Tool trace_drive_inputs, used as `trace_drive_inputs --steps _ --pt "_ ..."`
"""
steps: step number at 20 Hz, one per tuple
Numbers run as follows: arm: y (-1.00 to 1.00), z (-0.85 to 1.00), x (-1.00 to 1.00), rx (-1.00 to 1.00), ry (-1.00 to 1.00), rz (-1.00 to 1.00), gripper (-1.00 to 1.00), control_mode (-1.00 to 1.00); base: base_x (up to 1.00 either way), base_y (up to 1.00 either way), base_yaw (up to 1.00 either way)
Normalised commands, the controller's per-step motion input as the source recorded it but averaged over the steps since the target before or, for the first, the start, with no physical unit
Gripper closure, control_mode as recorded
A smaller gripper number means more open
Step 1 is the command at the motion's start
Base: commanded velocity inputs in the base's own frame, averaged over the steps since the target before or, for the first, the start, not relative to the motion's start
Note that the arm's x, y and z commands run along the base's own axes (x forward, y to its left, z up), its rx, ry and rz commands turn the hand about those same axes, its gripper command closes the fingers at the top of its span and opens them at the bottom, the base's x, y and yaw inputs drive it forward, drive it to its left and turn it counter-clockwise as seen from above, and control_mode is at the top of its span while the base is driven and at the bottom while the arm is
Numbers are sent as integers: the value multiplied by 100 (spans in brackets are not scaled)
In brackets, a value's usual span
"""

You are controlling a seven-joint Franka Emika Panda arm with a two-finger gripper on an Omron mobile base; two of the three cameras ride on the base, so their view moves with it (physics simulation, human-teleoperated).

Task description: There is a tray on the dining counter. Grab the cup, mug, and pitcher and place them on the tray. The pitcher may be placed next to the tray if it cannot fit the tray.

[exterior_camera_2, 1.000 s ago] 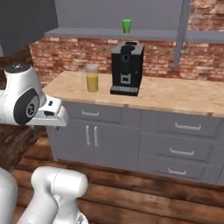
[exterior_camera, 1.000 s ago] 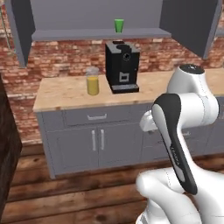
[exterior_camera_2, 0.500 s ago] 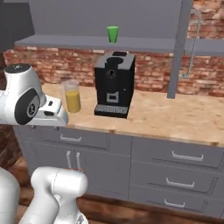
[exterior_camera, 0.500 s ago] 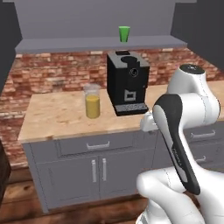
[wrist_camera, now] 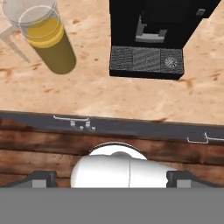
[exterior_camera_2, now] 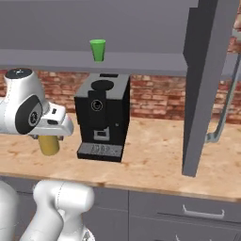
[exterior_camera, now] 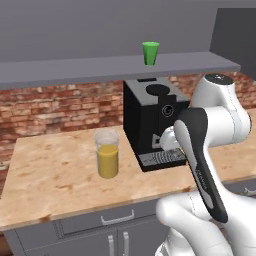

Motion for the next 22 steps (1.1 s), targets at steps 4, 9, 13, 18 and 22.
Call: trace_drive_inputs --steps 4,9,13,18,22 --pt "0 0 0 0 0 0 -100 100 56 0 0" --pt "0 0 0 0 0 0 -100 100 37 0 0" --pt "0 15 20 0 0 3 -100 -100 9 0 0" --pt "0 55 1 1 -1 1 -100 -100 0 0 0" --pt "0 66 0 6 -1 -1 -100 -100 0 0 0"
